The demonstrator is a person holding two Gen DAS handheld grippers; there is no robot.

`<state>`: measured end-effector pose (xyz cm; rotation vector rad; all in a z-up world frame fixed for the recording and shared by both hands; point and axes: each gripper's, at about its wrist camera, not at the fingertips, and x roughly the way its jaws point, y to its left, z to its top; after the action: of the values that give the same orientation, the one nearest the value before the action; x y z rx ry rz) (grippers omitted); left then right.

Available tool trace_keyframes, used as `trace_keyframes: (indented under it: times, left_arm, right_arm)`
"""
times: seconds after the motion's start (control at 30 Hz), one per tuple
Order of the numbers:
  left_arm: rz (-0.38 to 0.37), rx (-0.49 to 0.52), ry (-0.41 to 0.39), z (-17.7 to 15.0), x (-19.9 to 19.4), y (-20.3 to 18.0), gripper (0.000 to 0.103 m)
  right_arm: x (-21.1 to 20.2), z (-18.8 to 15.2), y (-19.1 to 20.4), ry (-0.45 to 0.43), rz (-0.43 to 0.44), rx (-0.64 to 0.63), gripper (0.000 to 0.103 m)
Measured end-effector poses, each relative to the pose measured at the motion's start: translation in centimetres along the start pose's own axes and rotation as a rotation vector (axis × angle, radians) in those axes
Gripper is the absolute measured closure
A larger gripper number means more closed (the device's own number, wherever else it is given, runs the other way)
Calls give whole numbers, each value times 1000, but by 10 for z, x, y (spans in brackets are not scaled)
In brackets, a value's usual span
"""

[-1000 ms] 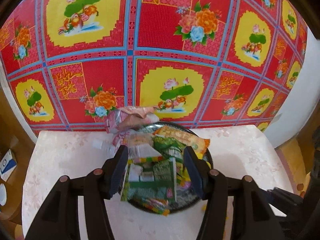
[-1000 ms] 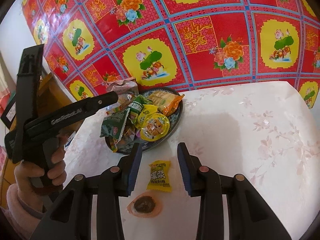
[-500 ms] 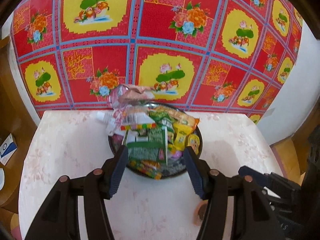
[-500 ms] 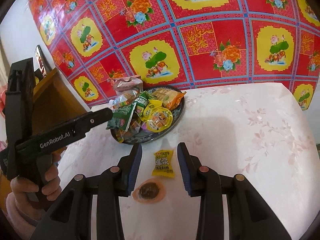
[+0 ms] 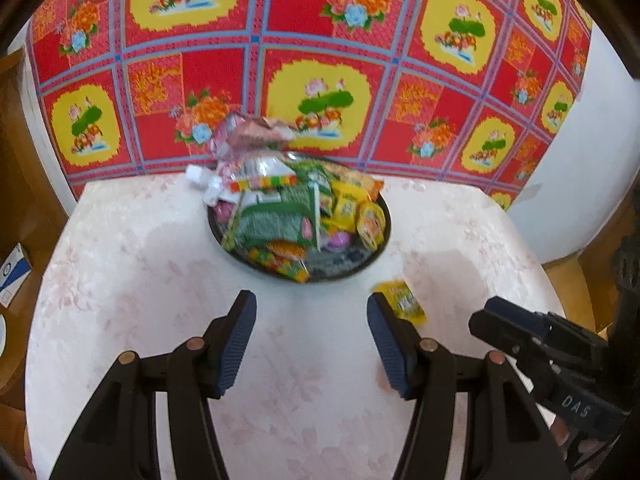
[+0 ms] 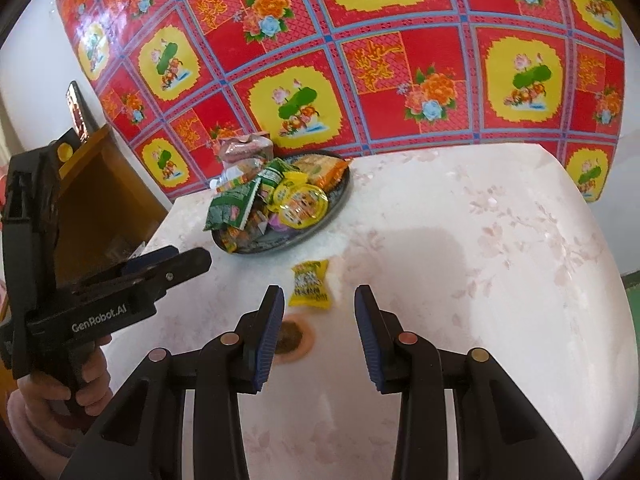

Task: Organize snacks
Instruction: 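Withdraw both grippers from the plate toward the last loose snacks, then grasp the brown round chocolate with the left gripper while the right gripper grasps the small yellow packet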

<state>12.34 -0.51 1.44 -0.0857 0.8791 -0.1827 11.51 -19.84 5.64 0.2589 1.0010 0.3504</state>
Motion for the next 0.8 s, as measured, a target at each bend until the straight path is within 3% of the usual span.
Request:
trace_keyframes:
  times: [0.37, 0.8]
  left_arm:
    - [-49, 47, 59, -21, 11, -21, 42]
    - [-107, 129, 76, -32, 23, -46, 42]
  right_arm:
    - [-5, -11, -11, 24, -12, 11, 65]
    - [-2, -14, -21, 42, -31, 28, 65]
